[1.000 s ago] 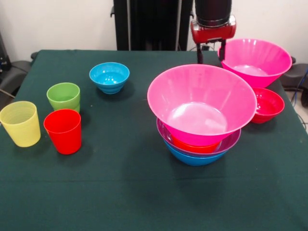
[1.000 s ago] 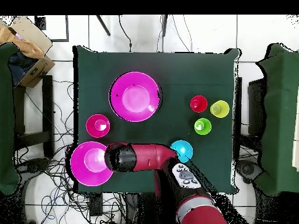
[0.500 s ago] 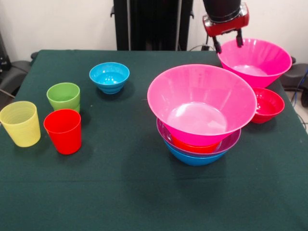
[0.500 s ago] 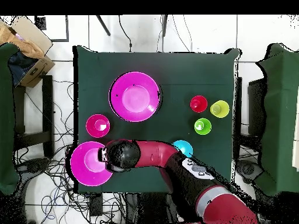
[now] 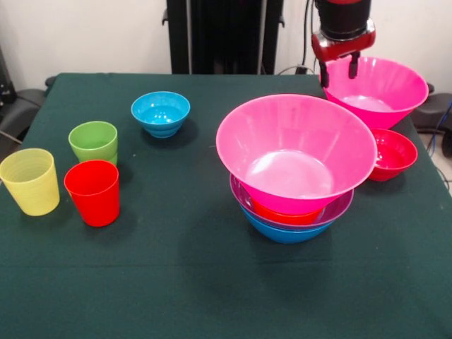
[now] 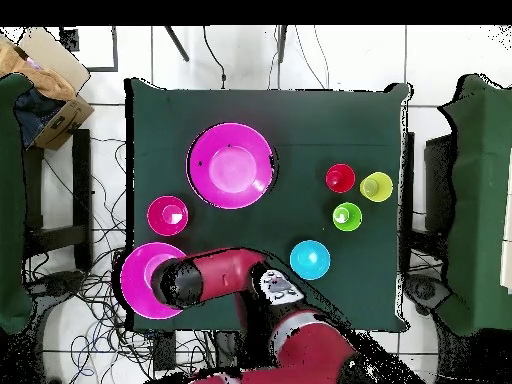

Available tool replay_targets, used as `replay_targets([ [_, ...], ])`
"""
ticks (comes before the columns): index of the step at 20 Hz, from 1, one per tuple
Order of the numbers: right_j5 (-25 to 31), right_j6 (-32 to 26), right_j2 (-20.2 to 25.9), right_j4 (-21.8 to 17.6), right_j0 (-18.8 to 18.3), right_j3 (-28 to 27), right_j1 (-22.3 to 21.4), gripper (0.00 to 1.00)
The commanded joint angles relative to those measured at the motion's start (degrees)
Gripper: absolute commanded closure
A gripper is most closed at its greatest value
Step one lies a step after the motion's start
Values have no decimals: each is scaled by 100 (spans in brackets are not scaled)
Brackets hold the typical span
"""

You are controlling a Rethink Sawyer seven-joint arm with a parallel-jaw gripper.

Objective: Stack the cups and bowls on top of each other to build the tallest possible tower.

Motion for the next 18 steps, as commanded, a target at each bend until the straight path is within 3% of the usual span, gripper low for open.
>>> replay_targets([
  [1, -748, 794, -703, -467, 376, -469, 239, 0],
  [6, -930, 735, -808, -366, 474, -577, 457, 0],
  [10, -1096, 649, -720, -333, 340, -535, 596, 0],
  [18, -1098, 670, -1072, -290, 604, -597, 414, 0],
])
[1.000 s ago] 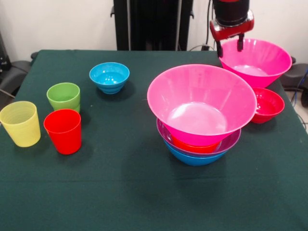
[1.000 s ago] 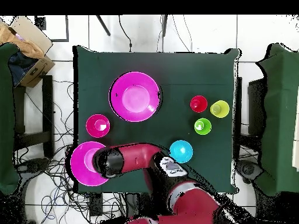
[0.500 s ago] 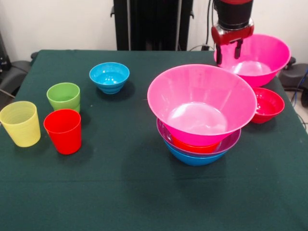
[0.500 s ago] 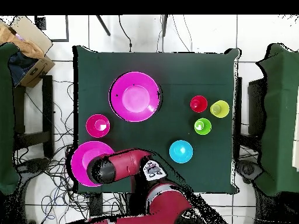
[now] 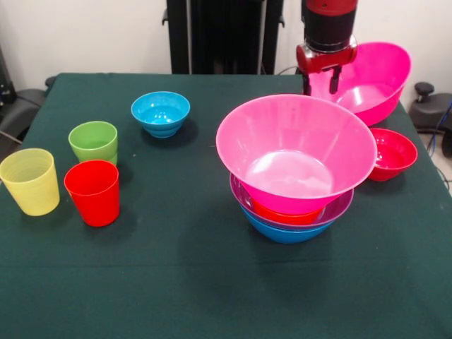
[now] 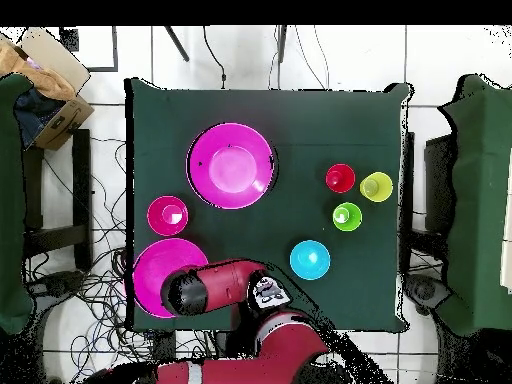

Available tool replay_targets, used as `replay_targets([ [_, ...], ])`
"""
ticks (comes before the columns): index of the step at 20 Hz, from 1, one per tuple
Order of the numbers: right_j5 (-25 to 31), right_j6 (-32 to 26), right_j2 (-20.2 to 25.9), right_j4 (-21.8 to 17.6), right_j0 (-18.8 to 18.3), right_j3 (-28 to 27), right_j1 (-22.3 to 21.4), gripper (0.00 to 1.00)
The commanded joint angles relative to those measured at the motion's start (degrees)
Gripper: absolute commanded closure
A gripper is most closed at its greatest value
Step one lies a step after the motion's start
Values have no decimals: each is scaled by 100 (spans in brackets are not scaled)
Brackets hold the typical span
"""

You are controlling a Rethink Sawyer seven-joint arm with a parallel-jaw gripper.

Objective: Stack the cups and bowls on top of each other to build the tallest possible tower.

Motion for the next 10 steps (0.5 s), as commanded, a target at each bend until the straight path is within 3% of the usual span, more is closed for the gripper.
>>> replay_targets([
  [1, -204, 634, -162, -145, 93, -484, -20, 0],
  [10, 101, 621, -368, -63, 234, -480, -349, 0],
])
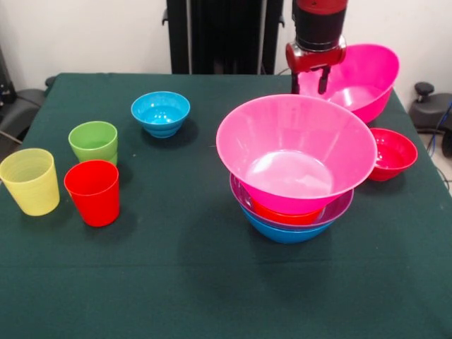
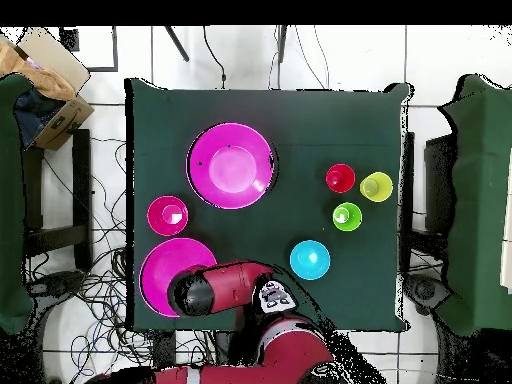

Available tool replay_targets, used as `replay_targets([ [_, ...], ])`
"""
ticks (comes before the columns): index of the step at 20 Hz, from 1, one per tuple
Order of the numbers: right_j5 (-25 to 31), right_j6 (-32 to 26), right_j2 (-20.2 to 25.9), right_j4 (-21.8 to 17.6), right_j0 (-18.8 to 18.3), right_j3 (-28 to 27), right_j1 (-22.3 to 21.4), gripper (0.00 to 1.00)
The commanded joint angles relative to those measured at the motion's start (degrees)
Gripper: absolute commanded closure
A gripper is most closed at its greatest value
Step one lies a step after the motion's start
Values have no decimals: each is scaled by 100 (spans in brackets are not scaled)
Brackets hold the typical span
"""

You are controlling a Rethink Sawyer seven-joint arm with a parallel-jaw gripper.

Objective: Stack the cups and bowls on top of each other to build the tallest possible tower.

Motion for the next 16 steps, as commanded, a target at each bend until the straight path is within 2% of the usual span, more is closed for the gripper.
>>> replay_targets([
  [1, 126, 640, -170, -44, 270, -512, -276, 0],
  [5, 117, 644, -266, -31, 351, -572, -254, 0],
  [11, 329, 655, -333, 87, 428, -552, -466, 0],
  [16, 158, 875, -792, 109, 763, -746, -417, 0],
])
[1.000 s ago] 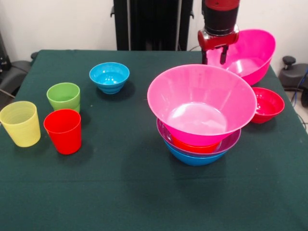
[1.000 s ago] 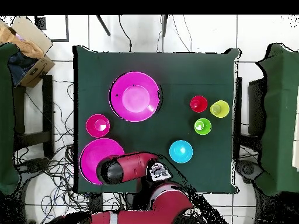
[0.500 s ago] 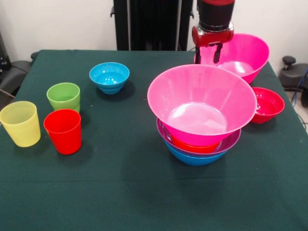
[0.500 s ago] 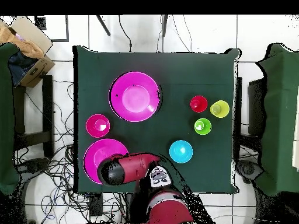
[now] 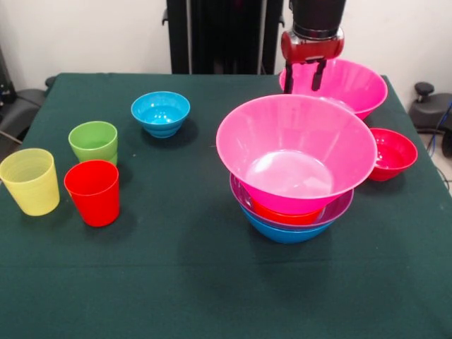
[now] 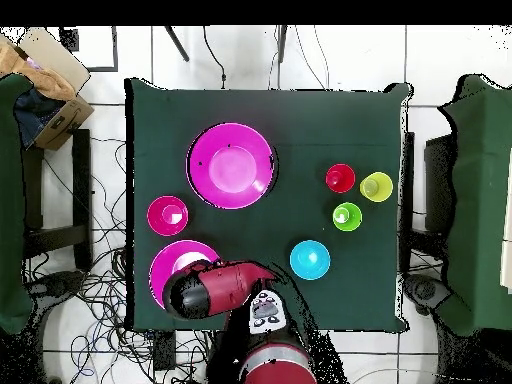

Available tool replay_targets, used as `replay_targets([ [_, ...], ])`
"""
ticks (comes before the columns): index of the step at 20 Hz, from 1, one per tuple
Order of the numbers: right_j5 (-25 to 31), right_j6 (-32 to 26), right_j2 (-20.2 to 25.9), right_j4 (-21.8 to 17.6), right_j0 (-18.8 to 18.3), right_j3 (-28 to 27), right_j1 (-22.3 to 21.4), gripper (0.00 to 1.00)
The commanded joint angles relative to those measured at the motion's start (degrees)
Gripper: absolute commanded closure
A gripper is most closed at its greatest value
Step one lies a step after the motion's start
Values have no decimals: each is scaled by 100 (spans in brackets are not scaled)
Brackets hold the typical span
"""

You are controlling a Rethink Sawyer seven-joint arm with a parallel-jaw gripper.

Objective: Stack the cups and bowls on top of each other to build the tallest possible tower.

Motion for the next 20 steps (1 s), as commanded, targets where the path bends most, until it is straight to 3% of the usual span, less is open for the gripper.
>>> replay_targets([
  [1, 177, 862, -326, 103, 370, -660, 14, 0],
  [8, -86, 982, -1064, 13, 948, -929, 252, 0],
  [13, -154, 845, -1038, 2, 900, -895, 324, 0],
  [15, -144, 787, -794, 66, 702, -805, 373, 0],
  [18, -48, 544, 108, 211, -62, -539, 581, 0],
  [20, -120, 490, 429, 207, -328, -493, 721, 0],
])
